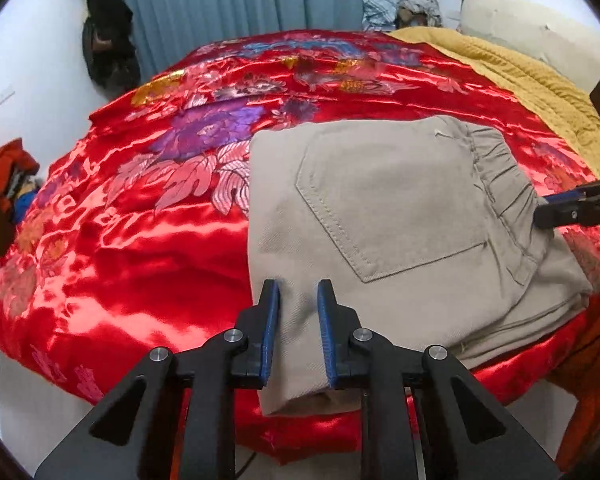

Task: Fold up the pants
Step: 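Grasp the waistband end with the right tool and fold it over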

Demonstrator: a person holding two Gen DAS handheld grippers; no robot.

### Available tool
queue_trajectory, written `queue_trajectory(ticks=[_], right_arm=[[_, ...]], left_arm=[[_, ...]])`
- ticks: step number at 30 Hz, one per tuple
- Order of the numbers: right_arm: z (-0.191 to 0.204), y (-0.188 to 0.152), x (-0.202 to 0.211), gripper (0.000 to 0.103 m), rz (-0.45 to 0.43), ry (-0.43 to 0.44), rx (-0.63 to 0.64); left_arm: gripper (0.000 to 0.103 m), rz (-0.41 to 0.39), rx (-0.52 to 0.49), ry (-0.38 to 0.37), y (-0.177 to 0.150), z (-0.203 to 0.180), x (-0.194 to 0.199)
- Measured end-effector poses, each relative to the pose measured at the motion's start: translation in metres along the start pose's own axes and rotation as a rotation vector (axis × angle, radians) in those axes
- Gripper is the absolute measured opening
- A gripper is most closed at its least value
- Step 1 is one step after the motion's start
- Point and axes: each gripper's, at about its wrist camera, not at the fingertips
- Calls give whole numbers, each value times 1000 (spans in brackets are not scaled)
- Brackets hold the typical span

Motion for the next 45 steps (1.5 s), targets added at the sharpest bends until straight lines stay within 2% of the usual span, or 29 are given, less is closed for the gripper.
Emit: queue_trajectory(ticks=[1,3,6,8,9,10,14,17,20,22,25,26,27,29,31,33,35,37,38,40,43,44,45], right_arm=[[0,1,2,32,0,5,21],[-2,4,12,23,7,75,40],[3,11,6,24,72,107,80],[2,16,-13,30,131,95,61],[2,17,-25,31,154,86,53],[4,17,-33,28,155,58,67],[23,15,-23,19,99,2,103],[38,19,29,17,-11,60,67],[45,12,71,17,-83,107,35],[44,0,89,17,-99,105,13],[21,-23,80,17,-68,83,-70],[8,-30,70,17,-47,63,-108],[-8,-42,53,17,-12,33,-158],[-31,-57,24,18,41,-12,-202],[-44,-69,13,21,8,28,-267],[-45,-69,18,23,-13,66,-289],[-38,-64,31,28,-3,11,-248],[-30,-53,57,28,-58,-92,-176],[-28,-46,69,28,-95,-116,-151],[-22,-26,83,28,-161,-93,-118],[-20,-2,63,28,-167,-48,-92],[-27,2,44,28,-143,-56,-98],[-38,1,19,27,-91,-114,-118]], left_arm=[[18,1,5,1,0,0,-1],[18,6,9,9,-2,0,-3],[18,11,12,17,-3,-2,-7],[18,13,6,22,-3,-3,-7],[18,12,2,21,-3,-3,-7],[19,12,-5,20,-3,-2,-6],[21,32,16,-21,10,10,13],[21,-39,79,-105,33,25,51],[21,-104,84,-150,49,24,80],[21,-136,57,-185,55,13,94],[21,-92,-9,-214,47,-14,78],[20,-31,-63,-200,37,-30,57],[7,35,-101,-177,27,-40,36],[4,159,-147,-118,2,-51,-9],[4,156,-163,-107,-6,-52,-19],[5,138,-167,-110,1,-54,-9],[6,121,-134,-126,9,-50,1],[7,120,-91,-144,12,-45,3],[8,125,-76,-148,12,-43,1],[9,135,-78,-137,9,-46,-5],[11,124,-112,-116,5,-51,-8],[11,125,-121,-115,4,-52,-9],[11,123,-125,-125,5,-52,-7]])
Point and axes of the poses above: each gripper's, at about its wrist camera, not at the fingertips, and x roughly against the way its jaws point, z to its left, y to its top, and after that the axes turned 4 degrees about -z, right-handed
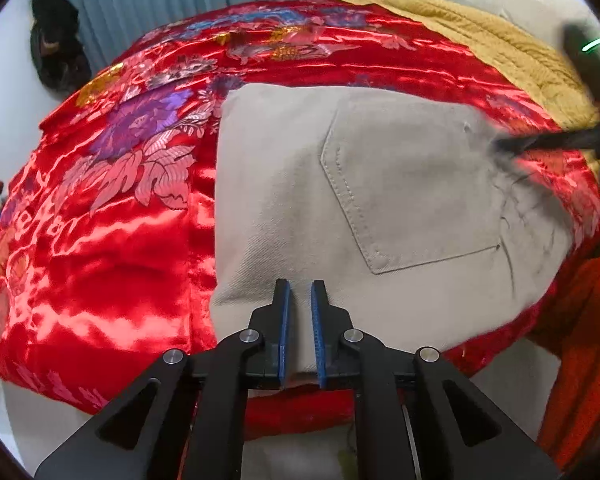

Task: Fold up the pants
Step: 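Grasp the waistband end with the right tool and fold it over, then grasp the folded trousers again with the right tool and fold once more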

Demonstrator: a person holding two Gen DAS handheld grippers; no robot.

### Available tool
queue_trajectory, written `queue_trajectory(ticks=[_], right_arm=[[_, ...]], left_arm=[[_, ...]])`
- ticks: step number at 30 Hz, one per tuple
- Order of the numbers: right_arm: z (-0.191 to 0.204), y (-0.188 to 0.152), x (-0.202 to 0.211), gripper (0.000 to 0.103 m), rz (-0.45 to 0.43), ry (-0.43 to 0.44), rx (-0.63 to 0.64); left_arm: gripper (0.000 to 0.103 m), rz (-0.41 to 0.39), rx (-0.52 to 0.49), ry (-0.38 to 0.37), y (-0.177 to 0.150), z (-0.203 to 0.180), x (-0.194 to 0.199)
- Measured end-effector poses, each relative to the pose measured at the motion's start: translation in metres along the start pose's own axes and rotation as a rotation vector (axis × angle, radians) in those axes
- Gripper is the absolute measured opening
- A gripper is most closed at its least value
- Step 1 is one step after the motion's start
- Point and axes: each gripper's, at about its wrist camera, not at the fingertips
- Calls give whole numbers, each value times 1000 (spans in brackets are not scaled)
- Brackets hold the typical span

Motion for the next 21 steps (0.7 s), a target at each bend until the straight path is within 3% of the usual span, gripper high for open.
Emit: queue_trajectory(ticks=[1,2,3,7,11,14,15,16,21], right_arm=[[-10,-4,-27,20,57,-42,-21],[-13,-8,-39,18,73,-53,-30],[-16,-10,-43,18,43,-52,-38],[-14,-15,-2,21,-47,-18,-84],[2,-34,41,21,-103,58,-85],[21,-63,48,23,-97,126,-50],[27,-73,39,32,-63,107,-36],[27,-82,29,34,-32,70,-24],[24,-95,18,34,-68,37,-49]], left_arm=[[12,-2,-2,-12,1,0,3],[12,-1,-1,-12,2,1,7],[16,2,7,-13,4,3,13],[50,-67,85,-90,23,17,34],[51,-94,95,-71,54,16,14],[51,-5,75,-4,53,14,-24],[56,30,54,27,48,11,-38],[61,36,41,40,46,9,-42],[64,30,60,83,40,8,-39]])
Point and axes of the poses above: each gripper's, at about its wrist camera, not at the fingertips, and x roughly against the way its jaws point, z to its left, y to its top, and after that the axes turned 4 degrees about -z, right-handed
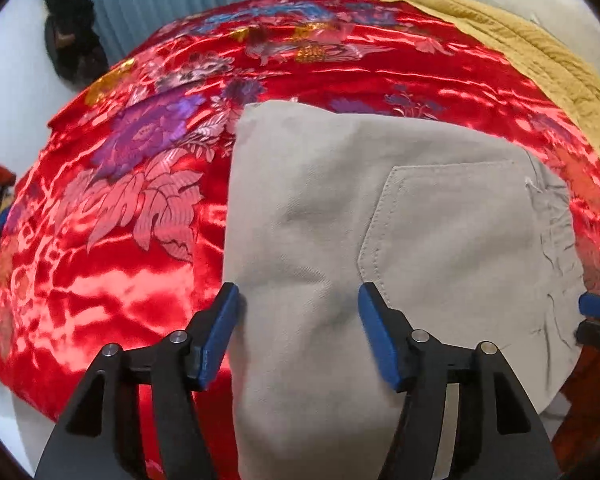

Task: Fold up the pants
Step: 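Grasp the folded trousers again with the right tool and fold once more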

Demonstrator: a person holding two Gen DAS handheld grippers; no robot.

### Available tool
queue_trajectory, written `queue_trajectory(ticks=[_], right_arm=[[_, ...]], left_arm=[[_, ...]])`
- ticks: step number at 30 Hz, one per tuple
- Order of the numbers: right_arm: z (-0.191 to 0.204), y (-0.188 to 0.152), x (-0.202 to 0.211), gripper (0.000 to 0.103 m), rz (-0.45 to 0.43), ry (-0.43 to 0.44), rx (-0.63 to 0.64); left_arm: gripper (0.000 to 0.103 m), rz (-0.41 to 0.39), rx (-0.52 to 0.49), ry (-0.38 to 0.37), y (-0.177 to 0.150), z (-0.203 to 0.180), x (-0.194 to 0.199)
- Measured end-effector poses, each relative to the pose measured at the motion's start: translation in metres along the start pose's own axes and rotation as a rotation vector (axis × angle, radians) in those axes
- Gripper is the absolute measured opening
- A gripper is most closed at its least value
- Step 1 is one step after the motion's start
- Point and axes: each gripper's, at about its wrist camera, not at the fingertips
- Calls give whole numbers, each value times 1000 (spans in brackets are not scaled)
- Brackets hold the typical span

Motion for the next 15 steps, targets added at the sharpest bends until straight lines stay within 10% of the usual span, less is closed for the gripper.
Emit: queue_trajectory(ticks=[15], right_arm=[[-14,-6,-1,35,-23,60,-86]], left_arm=[[70,1,8,0,-3,3,1]])
Point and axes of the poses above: each gripper's, at about its wrist camera, not at the fingertips, and x roughly against the way its jaws point, z to its left, y to its top, and after that the axes turned 4 degrees about -z, right-handed
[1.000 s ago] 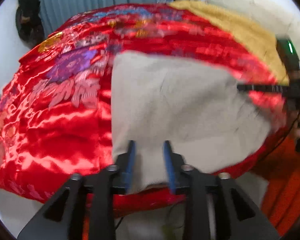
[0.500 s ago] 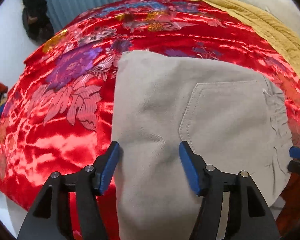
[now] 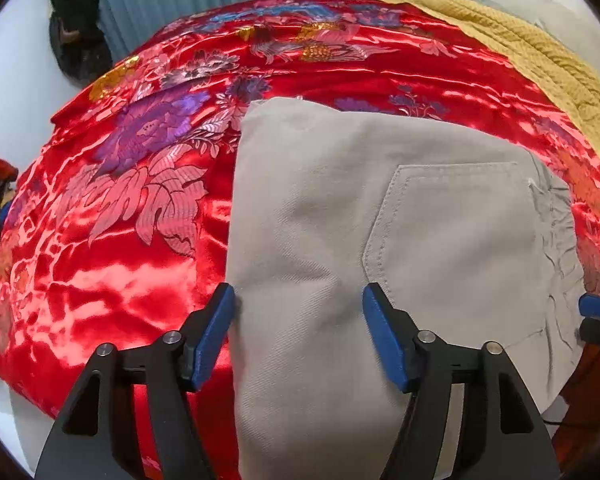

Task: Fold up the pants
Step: 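Grasp the folded trousers again with the right tool and fold once more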

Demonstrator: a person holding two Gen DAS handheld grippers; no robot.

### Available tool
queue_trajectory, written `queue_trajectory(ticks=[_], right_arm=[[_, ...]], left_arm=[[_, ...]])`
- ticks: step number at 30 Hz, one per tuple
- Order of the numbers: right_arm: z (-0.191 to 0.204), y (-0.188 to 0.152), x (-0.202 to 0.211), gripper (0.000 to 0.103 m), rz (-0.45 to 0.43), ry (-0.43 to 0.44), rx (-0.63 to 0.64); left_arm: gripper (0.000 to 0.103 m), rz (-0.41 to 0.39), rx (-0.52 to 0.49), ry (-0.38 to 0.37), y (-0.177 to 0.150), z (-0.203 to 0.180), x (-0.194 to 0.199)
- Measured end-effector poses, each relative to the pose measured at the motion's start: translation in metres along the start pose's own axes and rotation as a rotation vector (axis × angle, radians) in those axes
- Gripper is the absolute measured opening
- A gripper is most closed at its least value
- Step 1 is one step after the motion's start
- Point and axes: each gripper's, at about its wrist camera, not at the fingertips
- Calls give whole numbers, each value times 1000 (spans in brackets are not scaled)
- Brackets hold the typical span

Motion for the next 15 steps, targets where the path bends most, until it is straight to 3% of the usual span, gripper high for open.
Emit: queue_trajectory(ticks=[3,6,7,11,13,15], right_arm=[[-8,5,9,36,-7,64,-69],[-46,16,39,65,-118,172,-297],[-58,19,45,67,-136,187,-350],[-94,29,21,67,11,268,-455],[-98,34,0,67,90,257,-431],[-99,38,-19,66,155,229,-403]], left_arm=[[70,29,48,-56,1,20,12],[75,39,125,-149,-2,54,22],[75,54,154,-178,-4,65,21],[75,132,268,-327,-9,90,5],[75,173,259,-396,-9,83,-5],[75,187,213,-398,-7,70,-13]])
Point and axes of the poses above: each gripper's, at about its wrist camera, not at the fingertips, and x roughly against the way its jaws point, z to its left, y to its top, and after that the axes turned 4 degrees about -z, right-handed
